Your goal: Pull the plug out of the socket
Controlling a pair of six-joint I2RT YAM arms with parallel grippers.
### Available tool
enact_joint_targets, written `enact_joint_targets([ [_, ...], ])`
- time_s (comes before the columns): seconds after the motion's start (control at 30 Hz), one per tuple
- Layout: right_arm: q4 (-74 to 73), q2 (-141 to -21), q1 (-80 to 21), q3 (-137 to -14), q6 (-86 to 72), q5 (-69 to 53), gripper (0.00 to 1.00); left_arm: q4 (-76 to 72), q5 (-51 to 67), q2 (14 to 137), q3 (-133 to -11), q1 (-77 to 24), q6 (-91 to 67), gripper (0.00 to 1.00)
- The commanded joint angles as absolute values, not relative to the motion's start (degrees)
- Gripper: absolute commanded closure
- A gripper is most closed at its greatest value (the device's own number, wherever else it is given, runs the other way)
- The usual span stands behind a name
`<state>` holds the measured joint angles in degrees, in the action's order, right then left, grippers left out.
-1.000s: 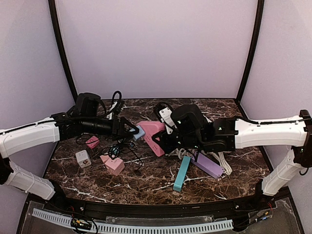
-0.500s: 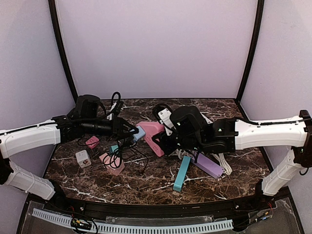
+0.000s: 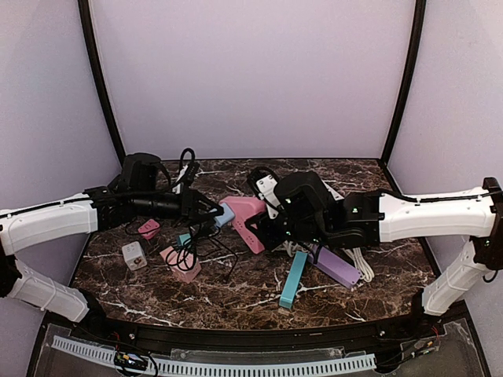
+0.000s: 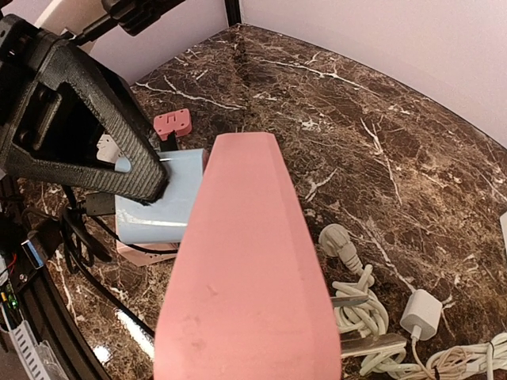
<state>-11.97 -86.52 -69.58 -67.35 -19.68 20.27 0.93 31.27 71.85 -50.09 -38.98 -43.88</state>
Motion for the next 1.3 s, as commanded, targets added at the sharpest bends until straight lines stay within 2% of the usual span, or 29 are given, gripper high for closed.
enact_joint_targets([
  [0.0, -2.1, -83.5, -68.0, -66.4, -24.5, 16.6, 1.00, 2.0, 35.3, 70.6, -49.0, -39.5, -38.7, 0.99],
  [0.2, 1.2, -81.8, -65.5, -63.3, -27.0, 11.1, 1.00, 3.9, 37.6, 69.9, -49.2, -39.5, -36.1, 0.99],
  [0.43, 1.5, -81.8, -65.1, -63.0, -26.5, 10.6, 1.00, 4.2, 37.3, 69.7, -49.4, -39.5, -36.4, 0.99],
  [0.7, 1.5, -82.0, -67.6, -62.7, -21.9, 18.1, 1.00, 8.9, 30.6, 70.1, -50.8, -39.1, -39.7, 0.99],
  [0.97, -2.3, -84.7, -72.0, -65.2, -17.8, 28.2, 1.00, 7.2, 32.1, 69.8, -50.3, -37.2, -43.8, 0.99],
  [1.27, -2.7, -86.3, -73.8, -66.4, -15.7, 32.8, 1.00, 6.1, 34.4, 69.7, -49.1, -35.6, -45.5, 1.00],
])
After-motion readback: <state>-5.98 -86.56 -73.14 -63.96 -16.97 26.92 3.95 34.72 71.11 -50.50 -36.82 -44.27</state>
